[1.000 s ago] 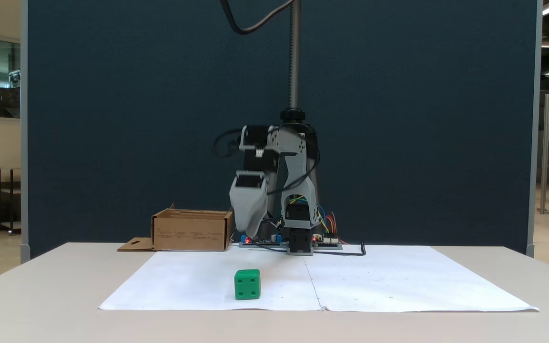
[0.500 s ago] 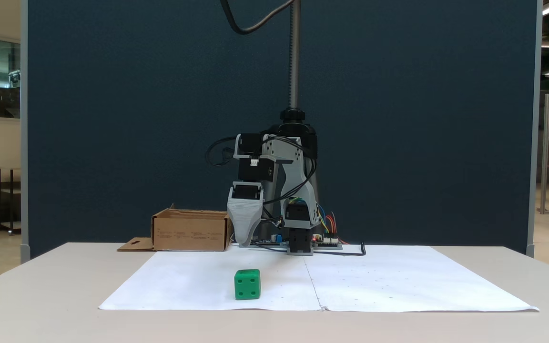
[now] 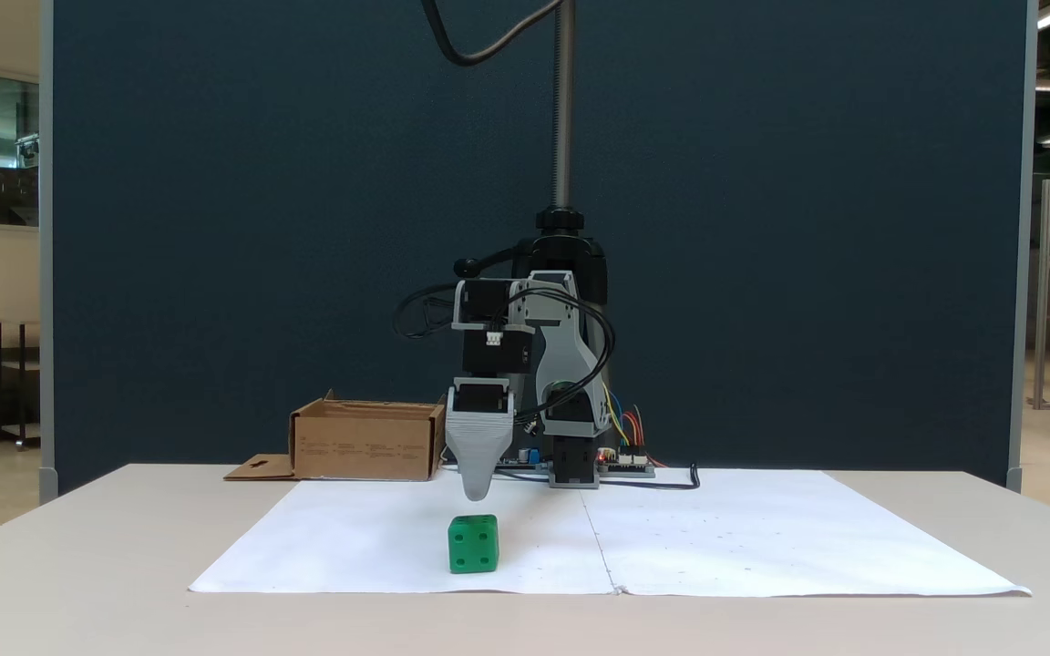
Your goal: Grasp a green dice and put it in the bin.
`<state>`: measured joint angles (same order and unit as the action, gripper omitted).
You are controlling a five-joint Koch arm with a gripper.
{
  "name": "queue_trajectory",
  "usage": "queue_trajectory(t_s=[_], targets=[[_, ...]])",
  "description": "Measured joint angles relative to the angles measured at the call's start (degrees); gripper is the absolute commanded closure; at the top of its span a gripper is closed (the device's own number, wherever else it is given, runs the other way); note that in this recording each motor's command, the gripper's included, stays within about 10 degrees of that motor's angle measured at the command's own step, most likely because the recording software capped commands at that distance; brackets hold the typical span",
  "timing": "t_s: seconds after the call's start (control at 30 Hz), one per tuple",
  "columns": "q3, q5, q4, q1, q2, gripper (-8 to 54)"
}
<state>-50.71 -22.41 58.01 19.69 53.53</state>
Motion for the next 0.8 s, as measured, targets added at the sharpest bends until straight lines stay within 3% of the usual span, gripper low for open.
queue_trajectory(t_s=[0.8], targets=[[0.00,-0.18,-3.52,0.00,-7.65,2.5]])
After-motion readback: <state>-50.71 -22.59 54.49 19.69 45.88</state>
